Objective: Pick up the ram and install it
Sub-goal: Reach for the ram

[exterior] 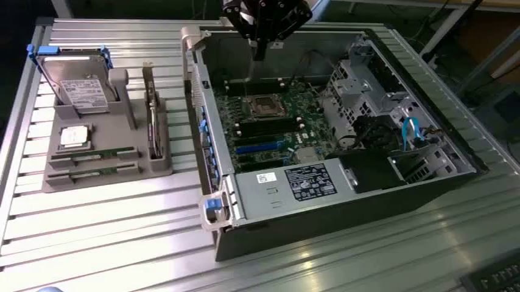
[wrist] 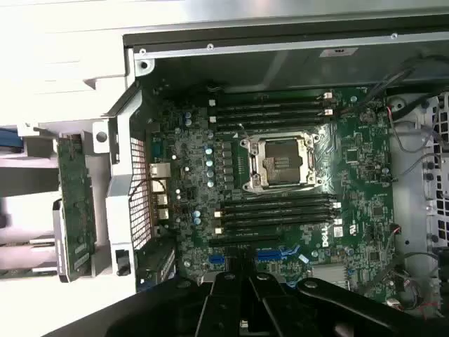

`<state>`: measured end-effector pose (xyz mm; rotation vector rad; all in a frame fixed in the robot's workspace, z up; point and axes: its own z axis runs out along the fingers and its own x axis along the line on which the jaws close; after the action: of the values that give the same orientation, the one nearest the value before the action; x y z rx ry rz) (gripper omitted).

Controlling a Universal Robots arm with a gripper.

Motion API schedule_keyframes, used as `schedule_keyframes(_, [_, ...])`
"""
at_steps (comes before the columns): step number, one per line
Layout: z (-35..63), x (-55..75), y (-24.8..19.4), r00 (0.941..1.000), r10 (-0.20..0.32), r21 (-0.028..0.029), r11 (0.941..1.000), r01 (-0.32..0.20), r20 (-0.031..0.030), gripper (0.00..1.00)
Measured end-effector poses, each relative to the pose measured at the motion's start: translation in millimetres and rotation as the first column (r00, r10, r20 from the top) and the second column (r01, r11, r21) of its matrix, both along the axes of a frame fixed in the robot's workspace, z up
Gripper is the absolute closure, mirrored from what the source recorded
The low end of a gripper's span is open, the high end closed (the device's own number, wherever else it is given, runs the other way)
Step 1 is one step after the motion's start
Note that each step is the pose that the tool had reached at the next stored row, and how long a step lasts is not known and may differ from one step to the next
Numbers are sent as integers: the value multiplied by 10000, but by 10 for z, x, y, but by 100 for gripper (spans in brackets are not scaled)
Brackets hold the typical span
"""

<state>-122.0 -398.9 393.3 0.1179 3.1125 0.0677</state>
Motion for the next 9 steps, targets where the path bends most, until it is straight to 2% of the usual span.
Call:
schedule_keyframes(2, [0, -142, 0, 10000, -1, -1, 10000, 1, 0, 89])
schedule_keyframes(6, [0, -233, 0, 10000, 11, -1, 10000, -11, -1, 89])
schedule_keyframes(9, [0, -360, 1, 10000, 17, -1, 10000, -17, -1, 89])
